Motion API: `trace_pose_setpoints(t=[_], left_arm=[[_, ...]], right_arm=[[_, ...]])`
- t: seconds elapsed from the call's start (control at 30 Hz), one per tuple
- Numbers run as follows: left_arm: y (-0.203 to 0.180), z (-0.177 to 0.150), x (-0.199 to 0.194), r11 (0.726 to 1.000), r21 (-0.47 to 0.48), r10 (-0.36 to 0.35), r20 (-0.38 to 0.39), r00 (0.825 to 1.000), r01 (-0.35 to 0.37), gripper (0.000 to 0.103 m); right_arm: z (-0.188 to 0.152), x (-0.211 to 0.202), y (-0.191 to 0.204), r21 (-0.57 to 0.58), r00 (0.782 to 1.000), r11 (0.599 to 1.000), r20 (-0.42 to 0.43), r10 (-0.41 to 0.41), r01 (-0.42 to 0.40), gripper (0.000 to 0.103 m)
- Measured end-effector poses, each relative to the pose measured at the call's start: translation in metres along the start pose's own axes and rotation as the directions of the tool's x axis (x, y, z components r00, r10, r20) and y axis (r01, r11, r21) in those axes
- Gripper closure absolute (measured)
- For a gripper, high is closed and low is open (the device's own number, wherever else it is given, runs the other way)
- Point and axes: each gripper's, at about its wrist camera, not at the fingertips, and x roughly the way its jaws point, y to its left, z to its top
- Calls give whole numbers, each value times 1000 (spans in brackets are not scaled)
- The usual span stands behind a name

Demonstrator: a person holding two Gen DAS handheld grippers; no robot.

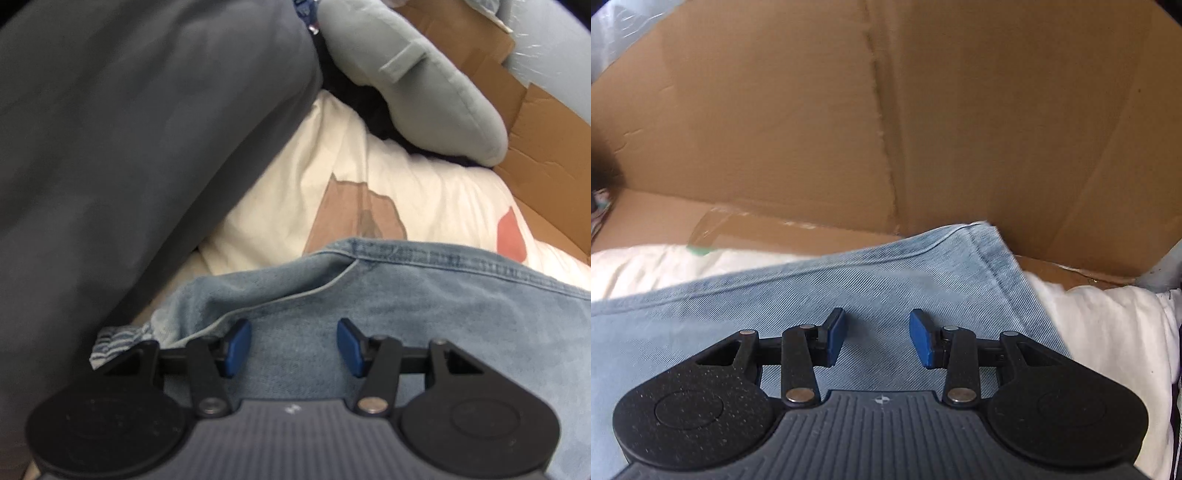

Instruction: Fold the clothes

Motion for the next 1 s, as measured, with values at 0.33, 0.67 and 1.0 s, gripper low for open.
trace_pose_setpoints(t=[0.33,0.67,1.0], left_arm=[[-8,4,-3,999,16,29,-26,999,-29,49],[1,16,-50,1000,17,-19,136,991,17,61],[26,17,-11,1000,-15,-3,40,999,4,88]], right_arm=[[29,14,-19,70,998,995,0,-69,69,67],[6,-39,-6,-6,999,1000,38,13,-13,67],[-51,-65,13,-88,996,993,-42,73,-77,67]])
